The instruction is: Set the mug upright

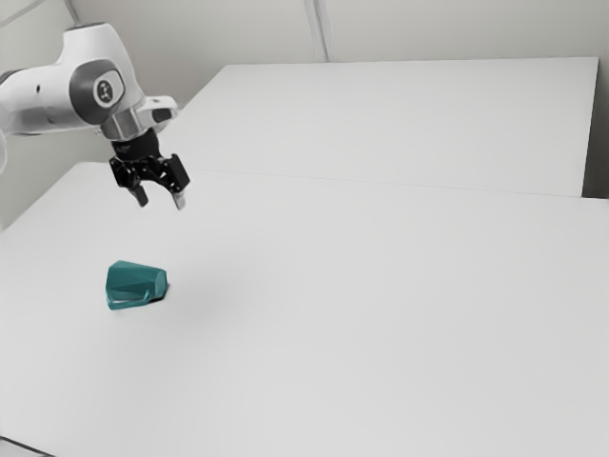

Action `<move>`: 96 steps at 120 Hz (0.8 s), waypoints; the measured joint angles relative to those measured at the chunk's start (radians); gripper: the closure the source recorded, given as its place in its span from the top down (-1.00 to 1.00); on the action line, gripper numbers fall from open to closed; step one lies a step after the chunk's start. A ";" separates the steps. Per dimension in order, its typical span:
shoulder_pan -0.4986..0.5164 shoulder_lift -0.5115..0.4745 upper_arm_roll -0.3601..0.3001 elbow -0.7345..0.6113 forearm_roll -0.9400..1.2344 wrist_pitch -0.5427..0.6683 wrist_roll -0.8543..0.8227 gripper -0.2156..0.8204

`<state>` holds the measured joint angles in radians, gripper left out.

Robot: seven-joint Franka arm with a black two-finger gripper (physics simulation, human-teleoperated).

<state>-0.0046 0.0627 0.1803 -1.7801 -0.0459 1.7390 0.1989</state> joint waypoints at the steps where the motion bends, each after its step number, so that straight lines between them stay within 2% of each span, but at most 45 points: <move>1: -0.001 -0.001 0.002 -0.001 -0.001 0.005 0.001 0.58; 12: -0.008 -0.029 0.011 -0.035 -0.008 0.054 0.016 0.58; 27: -0.003 -0.136 0.014 -0.215 -0.021 0.141 0.032 0.58; 45: 0.210 -0.248 0.013 -0.459 -0.069 0.276 0.051 0.58; 53: 0.290 -0.269 0.013 -0.527 -0.108 0.337 0.075 0.58; 74: 0.424 -0.175 0.012 -0.564 -0.326 0.495 0.222 0.58; 96: 0.493 -0.060 0.006 -0.514 -0.525 0.581 0.416 0.58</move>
<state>0.4879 0.0027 0.1859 -2.2936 -0.5711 2.3198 0.6145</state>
